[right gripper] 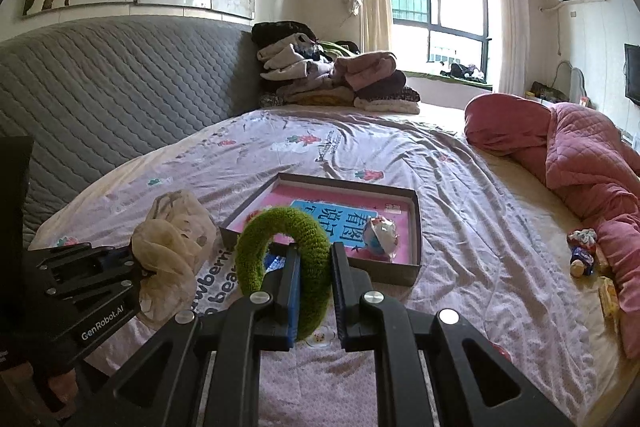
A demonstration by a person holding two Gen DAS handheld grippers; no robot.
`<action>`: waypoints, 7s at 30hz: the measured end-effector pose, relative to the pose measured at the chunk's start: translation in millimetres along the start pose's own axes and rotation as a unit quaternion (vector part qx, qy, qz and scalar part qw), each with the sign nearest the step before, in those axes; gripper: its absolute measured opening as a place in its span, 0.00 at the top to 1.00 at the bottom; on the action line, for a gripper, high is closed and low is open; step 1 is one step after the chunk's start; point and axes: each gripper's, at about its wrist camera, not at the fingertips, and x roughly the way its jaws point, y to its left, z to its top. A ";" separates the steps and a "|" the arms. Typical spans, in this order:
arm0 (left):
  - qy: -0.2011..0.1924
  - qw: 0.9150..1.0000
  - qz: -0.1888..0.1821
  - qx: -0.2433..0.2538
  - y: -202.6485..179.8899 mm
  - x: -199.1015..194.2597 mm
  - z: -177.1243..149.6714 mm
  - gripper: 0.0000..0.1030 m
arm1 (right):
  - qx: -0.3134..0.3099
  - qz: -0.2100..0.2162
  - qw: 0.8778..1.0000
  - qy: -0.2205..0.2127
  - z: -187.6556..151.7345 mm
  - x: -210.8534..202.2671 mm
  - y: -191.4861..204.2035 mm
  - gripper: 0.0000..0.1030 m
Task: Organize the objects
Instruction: 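Carry the mesh bundle over the tray with left tool while right tool carries the ring, then lower and open left tool on the book while right tool releases the ring, then withdraw both open tools from the tray back toward the oranges and walnut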
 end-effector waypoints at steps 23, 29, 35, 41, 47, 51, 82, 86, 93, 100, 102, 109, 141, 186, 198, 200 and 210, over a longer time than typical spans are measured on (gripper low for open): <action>-0.049 0.999 0.010 0.017 -8.9 -15.6 26.2 0.90 | 0.011 -0.007 0.999 -0.041 19.3 -10.9 -5.6 0.86; -0.055 0.998 0.011 0.015 -8.0 -7.7 34.1 0.90 | 0.017 -0.008 0.999 -0.047 22.8 -5.2 -10.7 0.86; -0.050 0.999 0.007 0.015 -7.9 6.5 37.5 0.90 | 0.017 -0.009 0.999 -0.045 24.0 6.1 -13.4 0.86; -0.044 0.999 0.010 0.012 -5.7 16.7 37.9 0.90 | 0.018 -0.008 0.999 -0.039 24.0 15.2 -13.8 0.86; -0.036 0.999 0.014 0.010 -4.6 27.9 39.0 0.90 | 0.019 -0.010 0.999 -0.033 24.7 23.9 -17.1 0.86; -0.032 0.999 0.015 0.008 -3.7 35.4 41.0 0.90 | 0.021 -0.012 0.999 -0.033 27.1 30.1 -21.1 0.86; 0.012 1.000 0.016 0.008 -4.8 110.0 43.2 0.90 | 0.036 -0.012 0.999 0.001 16.8 94.0 -41.4 0.86; 0.015 1.000 0.016 0.008 -4.3 115.0 41.5 0.90 | 0.039 -0.011 0.999 0.004 15.2 98.7 -43.2 0.86; 0.018 1.000 0.015 0.004 -2.0 122.5 38.1 0.90 | 0.041 -0.013 0.999 0.007 13.9 106.4 -47.4 0.86; 0.023 1.000 0.019 -0.001 2.3 135.0 39.0 0.90 | 0.044 -0.016 0.999 0.017 10.4 121.6 -52.5 0.86; 0.025 0.999 0.020 -0.001 3.3 139.2 39.8 0.90 | 0.045 -0.016 0.999 0.021 9.6 126.2 -53.3 0.86; 0.032 0.999 0.027 -0.007 13.0 158.4 43.9 0.90 | 0.050 -0.015 0.998 0.032 7.2 143.2 -53.9 0.86; 0.054 0.998 0.024 -0.001 10.2 246.0 75.7 0.89 | 0.043 -0.018 0.996 0.083 5.6 233.9 -47.8 0.86; 0.085 0.996 0.030 0.024 -7.7 269.1 65.0 0.56 | 0.061 -0.045 0.993 0.085 1.5 229.7 -68.1 0.70; 0.076 0.997 0.016 0.004 -6.1 257.0 72.5 0.55 | 0.067 -0.049 0.994 0.071 10.9 211.3 -70.8 0.68; 0.076 0.997 0.018 0.005 -6.6 255.3 73.4 0.55 | 0.067 -0.050 0.994 0.069 12.1 209.2 -70.7 0.68; 0.070 0.997 0.022 0.002 -4.8 238.7 80.1 0.44 | 0.064 -0.049 0.994 0.067 17.1 199.4 -68.6 0.63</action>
